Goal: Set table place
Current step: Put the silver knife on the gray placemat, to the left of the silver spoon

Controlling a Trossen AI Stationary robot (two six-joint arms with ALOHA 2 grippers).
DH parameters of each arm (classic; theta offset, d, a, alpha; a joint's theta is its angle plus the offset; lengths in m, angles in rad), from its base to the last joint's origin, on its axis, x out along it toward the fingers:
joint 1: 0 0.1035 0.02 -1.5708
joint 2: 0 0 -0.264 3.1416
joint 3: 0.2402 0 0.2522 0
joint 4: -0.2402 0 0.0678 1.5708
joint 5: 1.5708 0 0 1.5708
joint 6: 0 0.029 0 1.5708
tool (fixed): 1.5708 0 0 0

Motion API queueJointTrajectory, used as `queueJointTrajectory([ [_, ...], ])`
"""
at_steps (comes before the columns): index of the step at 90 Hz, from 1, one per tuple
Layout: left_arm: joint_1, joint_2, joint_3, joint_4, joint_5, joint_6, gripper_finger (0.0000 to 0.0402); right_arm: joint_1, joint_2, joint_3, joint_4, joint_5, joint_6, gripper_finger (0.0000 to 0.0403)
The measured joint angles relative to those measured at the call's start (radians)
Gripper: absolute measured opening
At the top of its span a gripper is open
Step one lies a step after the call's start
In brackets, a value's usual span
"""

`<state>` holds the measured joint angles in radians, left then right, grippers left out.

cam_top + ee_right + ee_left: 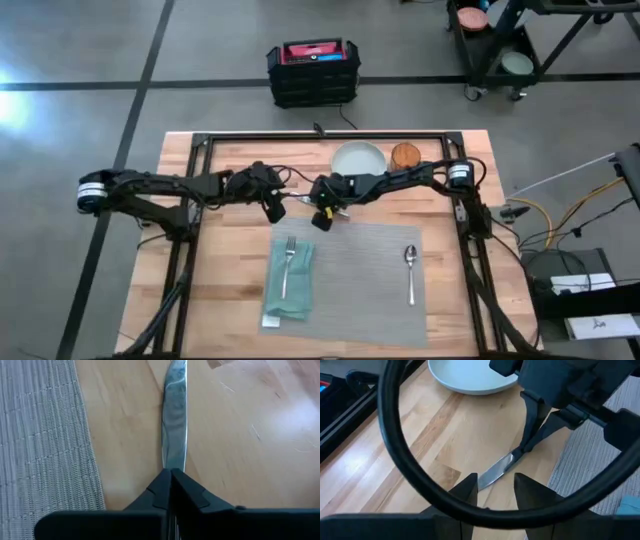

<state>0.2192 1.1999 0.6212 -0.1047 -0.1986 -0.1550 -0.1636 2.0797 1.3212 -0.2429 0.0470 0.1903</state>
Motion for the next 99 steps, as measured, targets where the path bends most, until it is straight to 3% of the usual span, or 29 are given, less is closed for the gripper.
queueJointTrajectory([
  [15,0.000,0.000,0.000,0.000,0.000,-0.003,0.0114,0.000,-0.058,0.011,-0.062,-0.005,-0.010,0.0031],
  [42,0.000,0.000,0.000,0.000,0.000,-0.003,0.0114,-0.002,-0.077,0.020,-0.048,0.004,-0.045,0.0146],
  [56,0.000,0.000,0.000,0.001,0.000,-0.006,0.0114,0.000,-0.078,-0.001,-0.041,0.005,-0.045,0.0184],
  [74,0.000,0.000,0.000,0.006,0.000,-0.011,0.0114,0.003,-0.072,-0.028,0.001,0.005,-0.041,0.0195],
  [99,0.000,0.000,-0.001,0.008,0.000,-0.011,0.0114,0.019,-0.039,-0.045,0.047,0.004,-0.026,0.0173],
])
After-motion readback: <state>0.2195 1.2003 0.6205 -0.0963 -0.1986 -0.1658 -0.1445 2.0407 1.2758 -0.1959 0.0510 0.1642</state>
